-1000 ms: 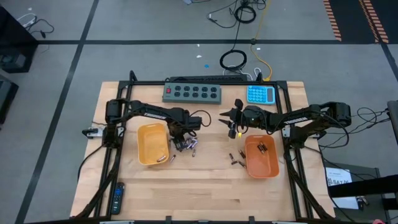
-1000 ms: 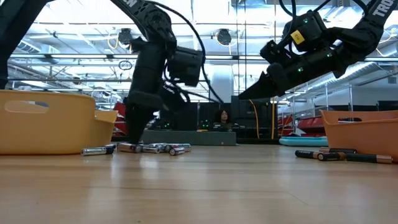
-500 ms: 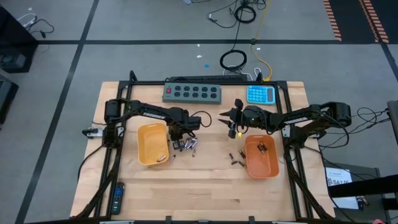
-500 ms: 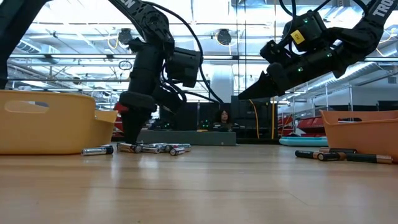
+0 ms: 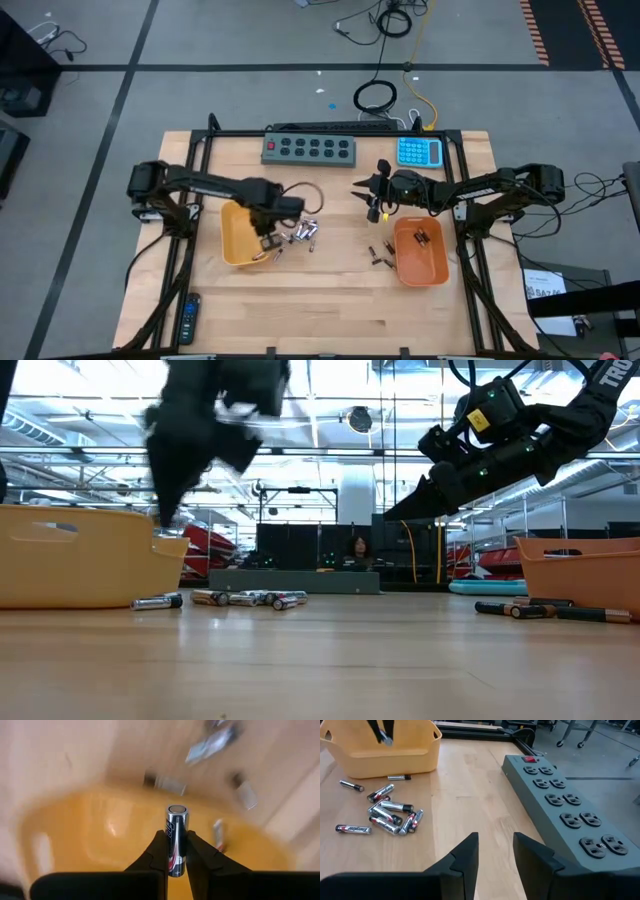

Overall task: Sort batteries
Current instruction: Put the silver battery into the yellow bin

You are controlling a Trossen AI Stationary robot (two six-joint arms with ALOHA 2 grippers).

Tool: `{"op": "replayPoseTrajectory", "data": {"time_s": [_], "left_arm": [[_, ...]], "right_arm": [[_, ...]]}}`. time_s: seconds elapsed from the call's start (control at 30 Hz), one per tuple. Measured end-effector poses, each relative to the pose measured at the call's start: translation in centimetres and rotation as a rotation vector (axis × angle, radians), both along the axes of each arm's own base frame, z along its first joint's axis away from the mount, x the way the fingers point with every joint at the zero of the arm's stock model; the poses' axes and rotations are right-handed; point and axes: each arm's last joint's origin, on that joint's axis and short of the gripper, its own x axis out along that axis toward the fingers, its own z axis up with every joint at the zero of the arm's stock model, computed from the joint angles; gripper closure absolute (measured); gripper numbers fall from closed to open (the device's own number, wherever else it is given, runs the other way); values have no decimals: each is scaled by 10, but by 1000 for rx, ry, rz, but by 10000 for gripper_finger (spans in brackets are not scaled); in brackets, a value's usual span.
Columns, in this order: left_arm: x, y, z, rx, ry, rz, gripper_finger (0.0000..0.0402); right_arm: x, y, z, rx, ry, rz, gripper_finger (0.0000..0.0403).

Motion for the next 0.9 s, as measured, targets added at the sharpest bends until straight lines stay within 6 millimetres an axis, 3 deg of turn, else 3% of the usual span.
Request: {"op": "replayPoseTrajectory", "data": {"time_s": [0.17,0.3,0.5,0.9], "left_arm": [[-36,-5,-40,38,166,28,358],[-52,-4,-57,89,235,14,296],[-58,0,-58,190,278,-130,213],[-56,4,-57,280,319,-631,205]], "right_arm": [[1,3,0,-1,-5,12,289],[1,3,1,0,-14,10,289],[1,3,1,-1,-17,10,289],[1,3,1,0,-16,10,289]]}}
